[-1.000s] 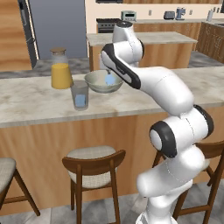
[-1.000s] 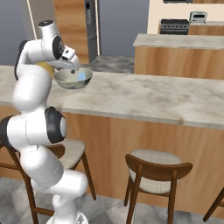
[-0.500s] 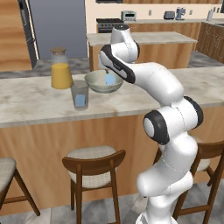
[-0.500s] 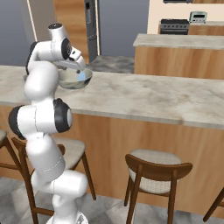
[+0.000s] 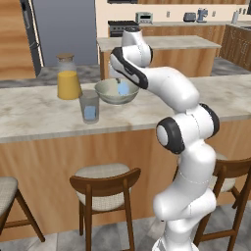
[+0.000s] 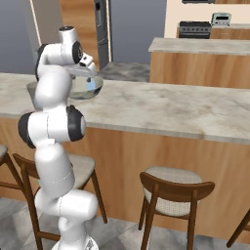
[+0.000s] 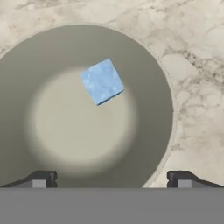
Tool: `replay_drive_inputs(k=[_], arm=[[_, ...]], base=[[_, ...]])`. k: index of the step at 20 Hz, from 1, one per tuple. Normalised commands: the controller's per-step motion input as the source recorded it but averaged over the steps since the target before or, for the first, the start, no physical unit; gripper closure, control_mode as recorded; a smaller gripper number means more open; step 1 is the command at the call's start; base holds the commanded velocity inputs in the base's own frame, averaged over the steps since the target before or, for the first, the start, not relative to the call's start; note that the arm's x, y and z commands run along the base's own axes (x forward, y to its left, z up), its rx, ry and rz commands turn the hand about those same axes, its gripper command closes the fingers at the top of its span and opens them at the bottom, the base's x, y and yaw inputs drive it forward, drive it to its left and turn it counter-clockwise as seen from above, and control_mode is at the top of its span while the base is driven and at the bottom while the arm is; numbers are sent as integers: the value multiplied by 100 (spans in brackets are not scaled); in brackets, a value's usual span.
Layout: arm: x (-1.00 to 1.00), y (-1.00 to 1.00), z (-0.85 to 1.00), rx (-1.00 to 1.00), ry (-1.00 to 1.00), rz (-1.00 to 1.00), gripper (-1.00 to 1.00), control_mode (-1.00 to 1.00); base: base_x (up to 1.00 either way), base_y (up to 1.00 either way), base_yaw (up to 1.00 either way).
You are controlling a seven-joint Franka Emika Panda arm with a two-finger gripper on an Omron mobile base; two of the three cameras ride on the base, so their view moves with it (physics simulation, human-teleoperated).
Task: There are two ice cubes in the ice bowl. Place both ice cubes in the glass cup.
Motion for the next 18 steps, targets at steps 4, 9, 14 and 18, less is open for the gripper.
replay_drive_inputs(k=[4,9,14,18], arm=[[0,0,-58,0,0,11,-100,-100],[0,0,-24,0,0,11,-100,-100],[23,0,-1,0,0,8,-100,-100],[39,1,0,0,0,5,-100,-100]], base=[[0,0,0],[0,0,0],[0,0,0],[0,0,0]])
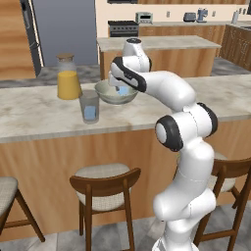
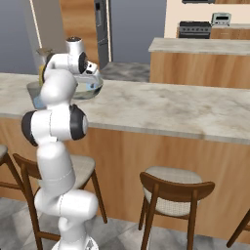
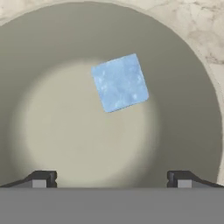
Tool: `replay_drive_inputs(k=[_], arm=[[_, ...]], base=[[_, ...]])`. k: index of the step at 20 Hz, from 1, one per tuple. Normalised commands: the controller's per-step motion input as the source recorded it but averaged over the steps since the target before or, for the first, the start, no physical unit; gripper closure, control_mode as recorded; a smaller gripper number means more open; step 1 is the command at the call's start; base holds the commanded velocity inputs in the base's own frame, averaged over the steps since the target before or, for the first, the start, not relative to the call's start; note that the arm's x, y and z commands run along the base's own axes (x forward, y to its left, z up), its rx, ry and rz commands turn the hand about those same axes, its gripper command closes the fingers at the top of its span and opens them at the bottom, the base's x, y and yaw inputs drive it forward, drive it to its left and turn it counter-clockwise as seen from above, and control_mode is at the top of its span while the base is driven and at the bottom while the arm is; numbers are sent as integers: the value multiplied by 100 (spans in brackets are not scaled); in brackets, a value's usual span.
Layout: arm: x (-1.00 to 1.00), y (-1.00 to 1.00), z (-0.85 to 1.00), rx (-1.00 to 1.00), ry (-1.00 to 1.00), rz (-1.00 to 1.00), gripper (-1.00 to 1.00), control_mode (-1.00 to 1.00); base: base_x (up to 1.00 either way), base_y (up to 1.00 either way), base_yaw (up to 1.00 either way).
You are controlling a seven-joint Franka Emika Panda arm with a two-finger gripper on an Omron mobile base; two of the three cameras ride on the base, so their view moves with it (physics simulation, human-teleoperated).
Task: There are two ice cubes in the ice bowl. Place both ice cubes in the glass cup.
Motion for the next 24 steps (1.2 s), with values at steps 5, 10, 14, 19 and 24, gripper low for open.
replay_drive_inputs(k=[5,10,14,19,24], arm=[[37,5,0,0,0,4,-100,-100],[34,2,-5,0,1,4,-100,-100],[36,0,-13,0,3,5,-100,-100],[23,-11,-33,0,3,11,-100,-100],[5,-18,-11,0,5,10,-100,-100]], base=[[0,0,0],[0,0,0],[0,0,0],[0,0,0],[0,0,0]])
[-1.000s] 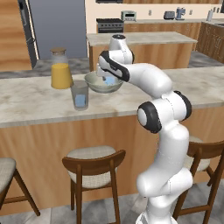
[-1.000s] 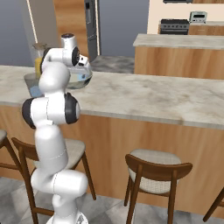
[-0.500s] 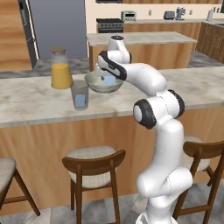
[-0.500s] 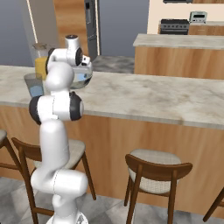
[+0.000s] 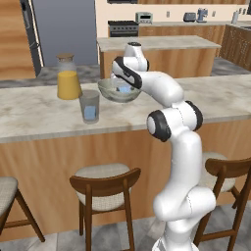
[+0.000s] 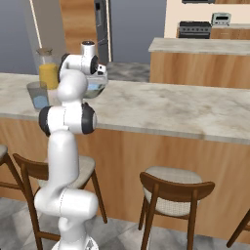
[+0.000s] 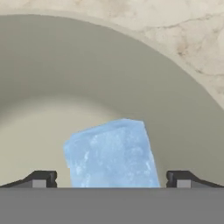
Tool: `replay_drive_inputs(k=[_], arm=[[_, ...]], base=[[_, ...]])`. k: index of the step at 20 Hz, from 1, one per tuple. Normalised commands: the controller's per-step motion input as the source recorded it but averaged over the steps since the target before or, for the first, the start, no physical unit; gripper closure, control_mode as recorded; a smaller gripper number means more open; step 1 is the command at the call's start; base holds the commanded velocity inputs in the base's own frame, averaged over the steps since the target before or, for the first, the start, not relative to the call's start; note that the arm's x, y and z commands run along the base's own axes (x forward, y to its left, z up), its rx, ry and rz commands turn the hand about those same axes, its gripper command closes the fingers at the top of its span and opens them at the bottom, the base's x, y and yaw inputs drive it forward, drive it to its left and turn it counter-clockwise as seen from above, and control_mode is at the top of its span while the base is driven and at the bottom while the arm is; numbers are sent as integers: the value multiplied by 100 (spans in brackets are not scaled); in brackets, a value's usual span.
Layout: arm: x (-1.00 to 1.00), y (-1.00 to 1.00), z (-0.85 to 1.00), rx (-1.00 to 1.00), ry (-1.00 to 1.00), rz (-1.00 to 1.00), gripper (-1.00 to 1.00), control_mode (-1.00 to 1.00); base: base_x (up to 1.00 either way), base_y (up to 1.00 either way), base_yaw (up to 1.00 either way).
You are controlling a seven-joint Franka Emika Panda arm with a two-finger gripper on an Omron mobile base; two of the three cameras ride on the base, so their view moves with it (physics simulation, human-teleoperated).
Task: There are two ice cubes in the ice bowl. Place both ice cubes in the glass cup.
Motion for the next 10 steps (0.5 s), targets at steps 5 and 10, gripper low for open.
replay_drive_inputs(k=[5,10], arm=[[0,0,-4,0,9,3,100,-100],[-17,0,27,0,-7,0,100,-100]], base=[[0,0,0],[0,0,0]])
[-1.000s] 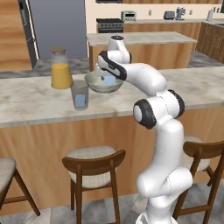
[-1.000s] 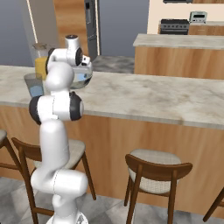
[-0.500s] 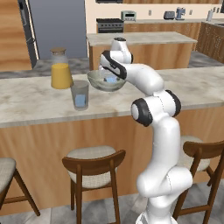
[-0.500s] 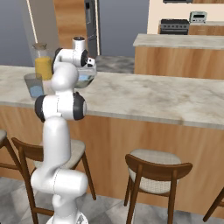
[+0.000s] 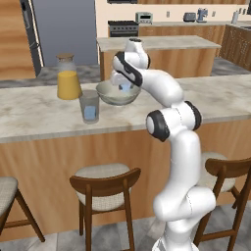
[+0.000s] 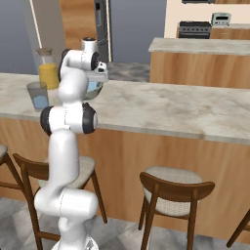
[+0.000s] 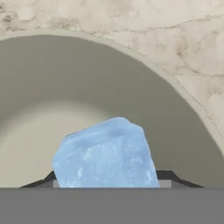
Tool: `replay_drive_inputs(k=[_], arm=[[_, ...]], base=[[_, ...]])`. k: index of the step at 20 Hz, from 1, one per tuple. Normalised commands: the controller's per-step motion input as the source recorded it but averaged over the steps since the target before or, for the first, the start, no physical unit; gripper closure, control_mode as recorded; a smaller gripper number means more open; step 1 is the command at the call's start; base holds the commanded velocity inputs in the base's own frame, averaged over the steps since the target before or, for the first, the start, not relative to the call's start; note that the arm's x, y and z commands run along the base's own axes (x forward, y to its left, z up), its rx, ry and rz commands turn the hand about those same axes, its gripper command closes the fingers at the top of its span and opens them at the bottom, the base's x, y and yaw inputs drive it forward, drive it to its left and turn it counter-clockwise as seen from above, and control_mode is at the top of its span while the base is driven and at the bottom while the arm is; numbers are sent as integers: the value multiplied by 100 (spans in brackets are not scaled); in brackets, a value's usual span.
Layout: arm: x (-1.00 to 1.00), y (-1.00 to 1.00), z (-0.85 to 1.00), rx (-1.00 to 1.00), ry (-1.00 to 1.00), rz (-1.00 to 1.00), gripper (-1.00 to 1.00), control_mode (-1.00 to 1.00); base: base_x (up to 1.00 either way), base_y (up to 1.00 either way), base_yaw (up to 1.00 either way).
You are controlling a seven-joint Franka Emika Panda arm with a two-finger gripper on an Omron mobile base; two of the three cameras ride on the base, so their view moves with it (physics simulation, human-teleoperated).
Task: There are two ice cubes in the ice bowl. Place both ice cubes in the glass cup.
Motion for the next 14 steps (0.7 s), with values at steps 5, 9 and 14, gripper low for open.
replay_drive_inputs(k=[5,9,14], arm=[[-67,-10,85,0,-3,0,100,-100],[-100,-71,33,6,0,0,100,-100],[-100,-66,45,10,0,0,100,-100]], base=[[0,0,0],[0,0,0],[0,0,0]])
